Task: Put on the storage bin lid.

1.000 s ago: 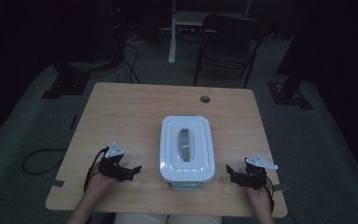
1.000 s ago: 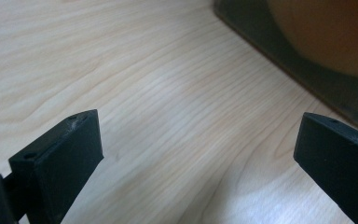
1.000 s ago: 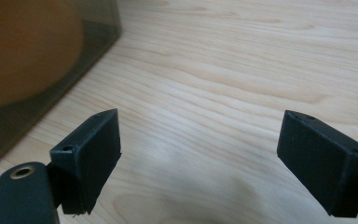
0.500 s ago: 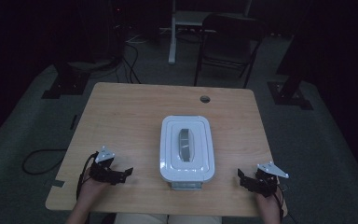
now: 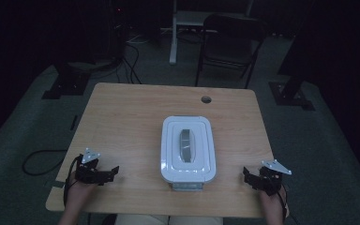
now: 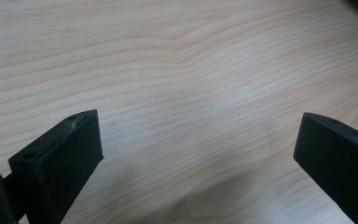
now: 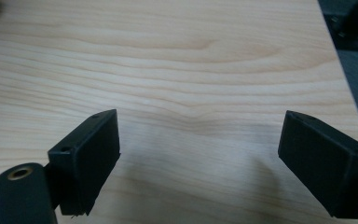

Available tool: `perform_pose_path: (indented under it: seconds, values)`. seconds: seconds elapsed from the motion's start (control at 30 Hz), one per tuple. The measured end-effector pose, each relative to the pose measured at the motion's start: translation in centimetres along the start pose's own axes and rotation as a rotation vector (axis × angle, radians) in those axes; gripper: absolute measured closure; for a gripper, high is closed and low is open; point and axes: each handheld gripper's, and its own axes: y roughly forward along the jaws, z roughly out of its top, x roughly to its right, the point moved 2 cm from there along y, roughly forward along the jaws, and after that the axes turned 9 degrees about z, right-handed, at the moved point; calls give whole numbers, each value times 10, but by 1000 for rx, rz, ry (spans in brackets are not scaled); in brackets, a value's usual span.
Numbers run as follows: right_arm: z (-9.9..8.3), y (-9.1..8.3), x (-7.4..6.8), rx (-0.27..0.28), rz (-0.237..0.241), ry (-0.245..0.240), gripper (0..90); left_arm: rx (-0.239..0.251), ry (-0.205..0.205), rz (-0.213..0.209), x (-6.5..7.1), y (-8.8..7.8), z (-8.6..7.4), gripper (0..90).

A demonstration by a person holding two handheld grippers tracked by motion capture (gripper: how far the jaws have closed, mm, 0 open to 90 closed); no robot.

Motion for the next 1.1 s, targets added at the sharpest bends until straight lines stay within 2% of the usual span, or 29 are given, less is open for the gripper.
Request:
perform_pose_path:
  seconds: [0.03, 0.17, 0.2, 0.3, 0.37, 0.4, 0.5, 0.6, 0.73, 1.1]
  values:
    - [0, 1, 1, -10, -7, 5, 124, -4, -13, 18, -4, -1, -2, 17]
    - [1, 4, 4, -41, -17, 34, 125, -3, -78, 35, -20, -1, -9, 17]
    - [2, 6, 4, -54, -18, 40, 125, -6, -83, 39, -22, -1, -9, 17]
    - [2, 7, 5, -67, -36, 34, 134, -22, -95, 87, -29, 2, -11, 17]
    - [3, 8, 5, -68, -34, 33, 135, -27, -107, 94, -32, 5, -14, 17]
    - [3, 8, 6, -68, -33, 32, 135, -39, -110, 111, -33, 7, -15, 17]
    - [3, 8, 5, -68, -31, 30, 134, -40, -111, 141, -35, 12, -18, 17]
    - [3, 9, 5, -71, -19, 20, 127, -47, -86, 149, -36, 13, -18, 17]
    - [3, 9, 5, -70, -19, 22, 129, -47, -55, 133, -37, 15, -16, 17]
    - [3, 8, 6, -68, -29, 32, 132, -46, -50, 129, -38, 15, -16, 18]
